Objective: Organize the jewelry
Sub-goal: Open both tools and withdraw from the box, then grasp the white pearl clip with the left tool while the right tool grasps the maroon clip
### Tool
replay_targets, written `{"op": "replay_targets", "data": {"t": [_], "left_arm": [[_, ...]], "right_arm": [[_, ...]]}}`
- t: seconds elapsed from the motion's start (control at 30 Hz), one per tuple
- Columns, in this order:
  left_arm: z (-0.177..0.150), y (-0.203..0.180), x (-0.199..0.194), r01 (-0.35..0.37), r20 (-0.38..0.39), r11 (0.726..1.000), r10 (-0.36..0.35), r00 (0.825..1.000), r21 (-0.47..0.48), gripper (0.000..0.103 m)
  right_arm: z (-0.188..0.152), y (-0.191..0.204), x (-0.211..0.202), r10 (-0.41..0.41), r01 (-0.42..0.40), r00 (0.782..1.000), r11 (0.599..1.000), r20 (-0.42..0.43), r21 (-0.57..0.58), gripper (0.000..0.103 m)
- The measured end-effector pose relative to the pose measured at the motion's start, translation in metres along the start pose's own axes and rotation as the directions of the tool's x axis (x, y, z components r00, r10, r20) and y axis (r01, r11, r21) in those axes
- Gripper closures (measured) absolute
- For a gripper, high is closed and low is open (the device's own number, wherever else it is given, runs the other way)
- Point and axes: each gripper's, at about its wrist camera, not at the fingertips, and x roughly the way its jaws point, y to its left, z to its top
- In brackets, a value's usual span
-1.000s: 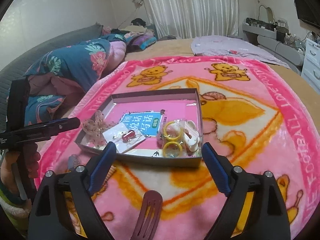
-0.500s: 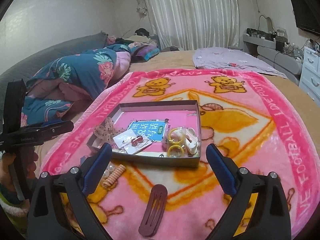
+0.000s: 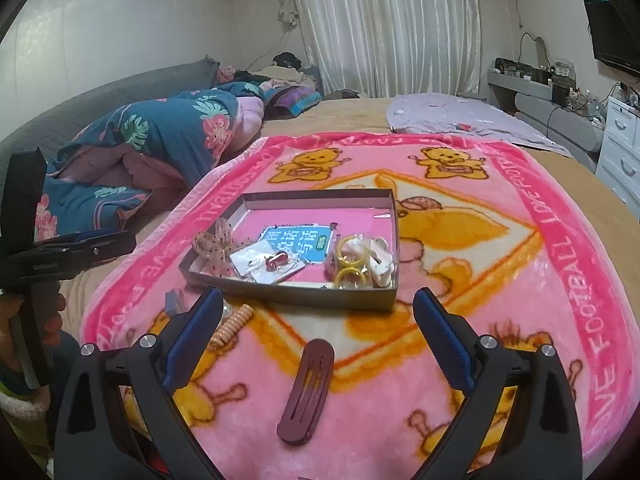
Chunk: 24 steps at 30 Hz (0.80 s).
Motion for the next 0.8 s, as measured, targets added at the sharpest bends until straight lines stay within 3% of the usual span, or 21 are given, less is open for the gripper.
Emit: {"op": "replay_targets", "data": {"t": [0.43,0.8], "left_arm": [[-0.033,0.003,0.001,-0.013,-0.071,1.000,0.013,0.997,0.005,0.010],[-0.053,-0.017,0.012,0.011,-0.126,0.998,-0.003,0.992,0.062,0.012]], "right_arm": [[-0.022,0.009,-0.003,0.002,-0.004,0.999,0.999,-0.046,-0.039,0.008],[-0.051,0.013,0.004,0.004,-0.011,0.993,0.998,-0.117,-0.064,0.008]]}}
